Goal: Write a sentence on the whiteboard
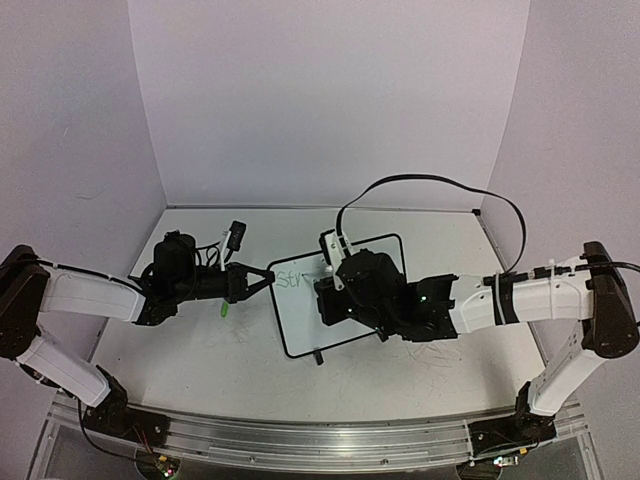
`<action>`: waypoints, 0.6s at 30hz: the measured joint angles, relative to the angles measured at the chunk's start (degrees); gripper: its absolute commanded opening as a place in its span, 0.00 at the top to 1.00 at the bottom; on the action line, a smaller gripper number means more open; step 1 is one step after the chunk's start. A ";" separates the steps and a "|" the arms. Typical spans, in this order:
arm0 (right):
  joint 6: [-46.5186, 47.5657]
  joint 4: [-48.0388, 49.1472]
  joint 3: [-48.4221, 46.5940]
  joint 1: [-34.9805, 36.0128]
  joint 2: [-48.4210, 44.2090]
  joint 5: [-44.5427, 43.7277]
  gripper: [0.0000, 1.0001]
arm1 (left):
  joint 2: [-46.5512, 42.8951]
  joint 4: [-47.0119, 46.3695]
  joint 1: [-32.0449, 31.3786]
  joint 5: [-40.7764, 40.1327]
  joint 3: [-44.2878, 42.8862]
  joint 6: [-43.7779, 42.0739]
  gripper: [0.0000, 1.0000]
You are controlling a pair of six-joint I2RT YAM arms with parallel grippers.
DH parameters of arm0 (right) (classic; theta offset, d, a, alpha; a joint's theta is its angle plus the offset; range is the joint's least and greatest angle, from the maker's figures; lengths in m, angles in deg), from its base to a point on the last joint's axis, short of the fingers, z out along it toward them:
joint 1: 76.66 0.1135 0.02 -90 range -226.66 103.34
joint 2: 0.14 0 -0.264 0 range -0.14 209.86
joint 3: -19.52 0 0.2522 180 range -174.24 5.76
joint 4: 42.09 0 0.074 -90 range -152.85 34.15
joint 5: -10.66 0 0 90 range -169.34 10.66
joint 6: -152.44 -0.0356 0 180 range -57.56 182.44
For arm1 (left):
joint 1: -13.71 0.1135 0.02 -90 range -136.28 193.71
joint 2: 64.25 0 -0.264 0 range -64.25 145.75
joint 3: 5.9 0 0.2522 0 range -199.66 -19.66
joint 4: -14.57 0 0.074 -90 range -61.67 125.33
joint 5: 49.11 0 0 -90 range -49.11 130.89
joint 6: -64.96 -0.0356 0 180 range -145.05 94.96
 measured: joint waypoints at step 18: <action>-0.78 -0.21 0.59 0.00 -0.01 1.17 1.00 | 0.00 0.00 0.00 0.00 0.00 0.00 1.00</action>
